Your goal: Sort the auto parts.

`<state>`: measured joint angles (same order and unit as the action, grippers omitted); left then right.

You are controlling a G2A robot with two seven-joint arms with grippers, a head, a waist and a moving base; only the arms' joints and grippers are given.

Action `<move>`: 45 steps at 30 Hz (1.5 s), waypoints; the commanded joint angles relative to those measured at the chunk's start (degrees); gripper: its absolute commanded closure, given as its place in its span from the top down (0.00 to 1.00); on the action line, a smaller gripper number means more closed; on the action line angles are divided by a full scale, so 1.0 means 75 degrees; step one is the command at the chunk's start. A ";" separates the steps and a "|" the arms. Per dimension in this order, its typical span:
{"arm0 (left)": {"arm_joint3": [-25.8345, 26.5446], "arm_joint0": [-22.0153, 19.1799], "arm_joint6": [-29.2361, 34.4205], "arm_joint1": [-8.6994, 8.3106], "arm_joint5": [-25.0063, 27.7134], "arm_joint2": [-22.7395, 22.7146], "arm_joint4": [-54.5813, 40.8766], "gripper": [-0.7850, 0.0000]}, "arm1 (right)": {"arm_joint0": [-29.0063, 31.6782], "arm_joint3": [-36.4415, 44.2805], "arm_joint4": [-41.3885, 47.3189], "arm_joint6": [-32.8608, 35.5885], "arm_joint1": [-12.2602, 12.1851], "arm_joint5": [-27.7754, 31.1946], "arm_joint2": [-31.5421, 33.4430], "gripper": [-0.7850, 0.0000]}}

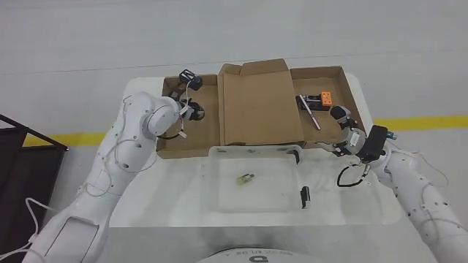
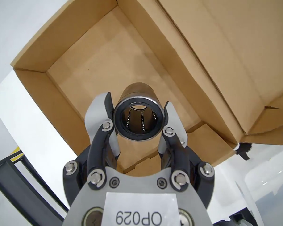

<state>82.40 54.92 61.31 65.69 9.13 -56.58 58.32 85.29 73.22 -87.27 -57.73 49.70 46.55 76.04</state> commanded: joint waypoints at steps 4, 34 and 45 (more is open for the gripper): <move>-0.0492 -0.0205 -0.0096 0.0122 -0.0009 0.0317 -0.0140 0.17 | 0.0000 0.0000 -0.0005 -0.0002 0.0000 -0.0001 0.0000 1.00; 0.2793 0.1679 -0.0444 -0.0340 0.1021 -0.1587 -0.0995 1.00 | 0.0000 0.0000 -0.0005 -0.0002 0.0000 -0.0001 0.0000 1.00; 0.4981 0.3016 0.0364 -0.0598 0.3153 -0.1370 -0.1146 1.00 | 0.0000 0.0000 -0.0005 -0.0002 0.0000 -0.0001 0.0000 1.00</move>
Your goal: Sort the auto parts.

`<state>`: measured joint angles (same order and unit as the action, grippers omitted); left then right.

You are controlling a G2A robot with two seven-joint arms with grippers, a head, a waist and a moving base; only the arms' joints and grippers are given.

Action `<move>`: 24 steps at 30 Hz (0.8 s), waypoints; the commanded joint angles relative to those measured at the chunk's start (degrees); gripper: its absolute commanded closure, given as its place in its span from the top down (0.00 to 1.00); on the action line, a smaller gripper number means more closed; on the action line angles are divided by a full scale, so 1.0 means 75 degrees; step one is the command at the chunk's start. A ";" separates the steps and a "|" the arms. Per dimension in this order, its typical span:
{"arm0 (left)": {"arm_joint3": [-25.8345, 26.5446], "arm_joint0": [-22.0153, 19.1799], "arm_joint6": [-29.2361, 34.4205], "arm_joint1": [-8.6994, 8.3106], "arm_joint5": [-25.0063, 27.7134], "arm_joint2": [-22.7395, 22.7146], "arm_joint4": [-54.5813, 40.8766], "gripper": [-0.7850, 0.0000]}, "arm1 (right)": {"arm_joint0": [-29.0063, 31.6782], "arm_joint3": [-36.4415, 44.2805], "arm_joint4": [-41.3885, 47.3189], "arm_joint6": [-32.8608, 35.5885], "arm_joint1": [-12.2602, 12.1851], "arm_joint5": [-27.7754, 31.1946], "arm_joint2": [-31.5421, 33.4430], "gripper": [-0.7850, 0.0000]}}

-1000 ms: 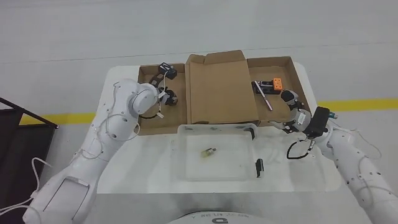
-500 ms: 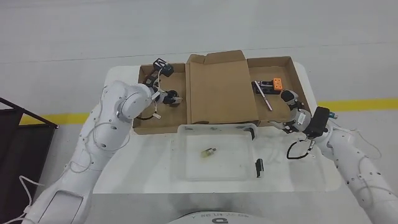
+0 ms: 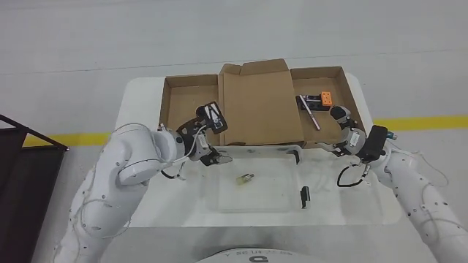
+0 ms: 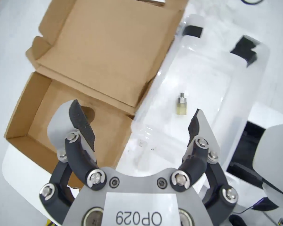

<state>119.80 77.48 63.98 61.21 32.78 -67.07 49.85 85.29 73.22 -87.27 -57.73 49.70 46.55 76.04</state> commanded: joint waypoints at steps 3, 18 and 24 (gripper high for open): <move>-0.0005 0.0008 0.0009 0.0000 0.0000 0.0029 -0.0017 1.00 | 0.0000 0.0000 -0.0005 -0.0002 0.0000 -0.0001 0.0000 1.00; -0.0539 -0.0339 0.0227 0.0207 0.0331 0.2323 0.1506 0.88 | 0.0000 0.0000 -0.0005 -0.0002 0.0000 -0.0001 0.0000 1.00; -0.1363 -0.1075 0.0251 0.0455 -0.0025 0.3191 0.1417 0.73 | 0.0000 0.0000 -0.0005 -0.0002 0.0000 -0.0001 0.0000 1.00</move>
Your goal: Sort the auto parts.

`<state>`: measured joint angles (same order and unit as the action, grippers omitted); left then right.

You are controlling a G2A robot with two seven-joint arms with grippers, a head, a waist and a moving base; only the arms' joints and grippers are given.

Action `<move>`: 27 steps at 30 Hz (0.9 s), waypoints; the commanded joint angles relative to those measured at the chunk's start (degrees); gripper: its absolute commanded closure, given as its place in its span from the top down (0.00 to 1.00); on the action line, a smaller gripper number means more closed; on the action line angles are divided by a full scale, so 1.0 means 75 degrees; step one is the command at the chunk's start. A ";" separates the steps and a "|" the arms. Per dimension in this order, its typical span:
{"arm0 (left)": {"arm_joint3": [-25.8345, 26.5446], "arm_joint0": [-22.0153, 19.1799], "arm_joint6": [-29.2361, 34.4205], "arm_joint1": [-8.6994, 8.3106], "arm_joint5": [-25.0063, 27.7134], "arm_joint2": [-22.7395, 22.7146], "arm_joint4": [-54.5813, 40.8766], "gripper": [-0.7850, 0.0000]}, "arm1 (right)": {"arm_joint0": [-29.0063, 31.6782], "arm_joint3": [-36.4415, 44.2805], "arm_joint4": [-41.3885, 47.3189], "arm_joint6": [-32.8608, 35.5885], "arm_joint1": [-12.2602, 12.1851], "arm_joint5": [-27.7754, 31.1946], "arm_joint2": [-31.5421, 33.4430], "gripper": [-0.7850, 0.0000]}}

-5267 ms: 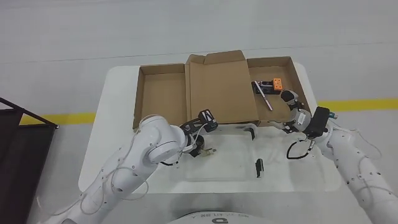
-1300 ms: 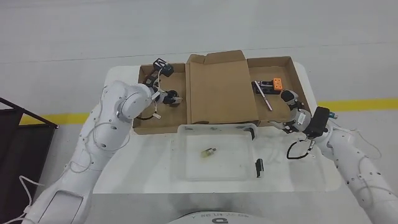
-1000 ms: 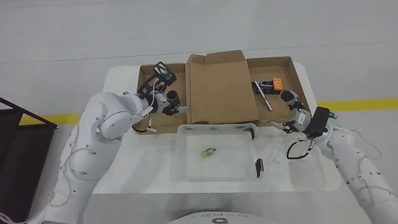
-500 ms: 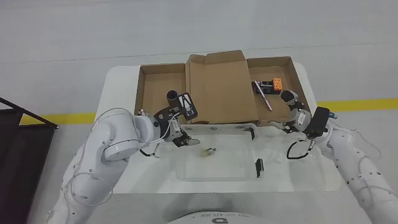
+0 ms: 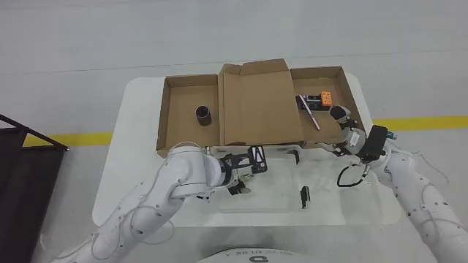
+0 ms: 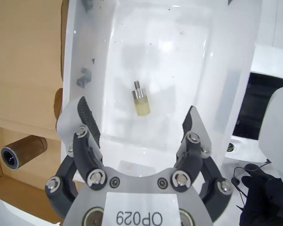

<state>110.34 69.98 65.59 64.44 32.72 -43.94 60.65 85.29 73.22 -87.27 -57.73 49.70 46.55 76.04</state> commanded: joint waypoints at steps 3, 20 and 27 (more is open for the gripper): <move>-0.0460 -0.0318 0.0121 0.0120 -0.0031 0.0432 -0.0232 0.73 | 0.0000 0.0000 -0.0005 -0.0002 0.0000 -0.0001 0.0000 1.00; -0.1516 -0.1217 0.0674 0.0440 -0.0444 0.1351 -0.0587 0.45 | 0.0000 0.0000 -0.0005 -0.0002 0.0000 -0.0001 0.0000 1.00; -0.1796 -0.1385 0.0717 0.0532 -0.0584 0.1604 -0.0484 0.44 | 0.0000 0.0000 -0.0005 -0.0002 0.0000 -0.0001 0.0000 1.00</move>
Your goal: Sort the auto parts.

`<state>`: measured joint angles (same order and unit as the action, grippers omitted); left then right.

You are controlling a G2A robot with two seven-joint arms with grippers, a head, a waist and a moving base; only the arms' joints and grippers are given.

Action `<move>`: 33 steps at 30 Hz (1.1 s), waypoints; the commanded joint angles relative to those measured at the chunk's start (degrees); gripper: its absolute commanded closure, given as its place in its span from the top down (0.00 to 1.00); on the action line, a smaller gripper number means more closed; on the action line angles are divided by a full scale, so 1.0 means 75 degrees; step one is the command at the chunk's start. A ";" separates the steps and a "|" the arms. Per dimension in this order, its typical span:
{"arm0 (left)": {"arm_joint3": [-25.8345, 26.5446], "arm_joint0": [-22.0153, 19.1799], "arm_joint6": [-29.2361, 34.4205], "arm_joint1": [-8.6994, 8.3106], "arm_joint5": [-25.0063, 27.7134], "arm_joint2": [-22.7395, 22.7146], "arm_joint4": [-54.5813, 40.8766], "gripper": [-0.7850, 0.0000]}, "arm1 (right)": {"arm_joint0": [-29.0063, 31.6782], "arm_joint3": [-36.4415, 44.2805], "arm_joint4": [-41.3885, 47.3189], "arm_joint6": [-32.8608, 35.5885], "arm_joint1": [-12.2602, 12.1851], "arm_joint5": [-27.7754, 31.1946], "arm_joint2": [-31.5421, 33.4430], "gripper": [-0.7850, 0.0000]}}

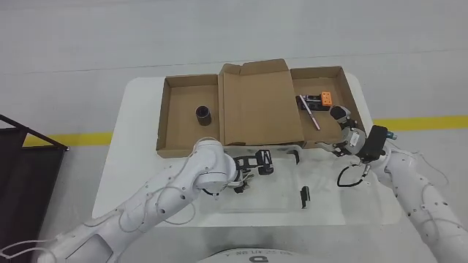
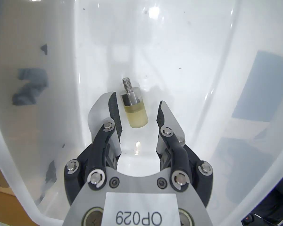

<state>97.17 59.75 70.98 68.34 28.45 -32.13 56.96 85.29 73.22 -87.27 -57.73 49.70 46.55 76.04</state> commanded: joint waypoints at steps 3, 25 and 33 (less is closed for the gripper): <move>-0.0162 -0.0116 0.0012 0.0066 -0.0055 0.0159 0.0060 0.43 | 0.0000 0.0000 -0.0005 -0.0002 0.0000 -0.0001 0.0000 1.00; 0.0773 0.0041 -0.0075 0.0036 -0.0615 0.0232 0.1151 0.00 | 0.0000 0.0000 -0.0005 -0.0002 0.0000 -0.0001 0.0000 1.00; 0.2312 0.0730 0.0108 -0.0353 -0.0732 -0.0595 0.1817 0.00 | 0.0000 0.0000 -0.0005 -0.0002 0.0000 -0.0001 0.0000 1.00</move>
<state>113.28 64.62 71.70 66.05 23.31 -35.44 70.09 85.29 73.22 -87.27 -57.73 49.70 46.55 76.04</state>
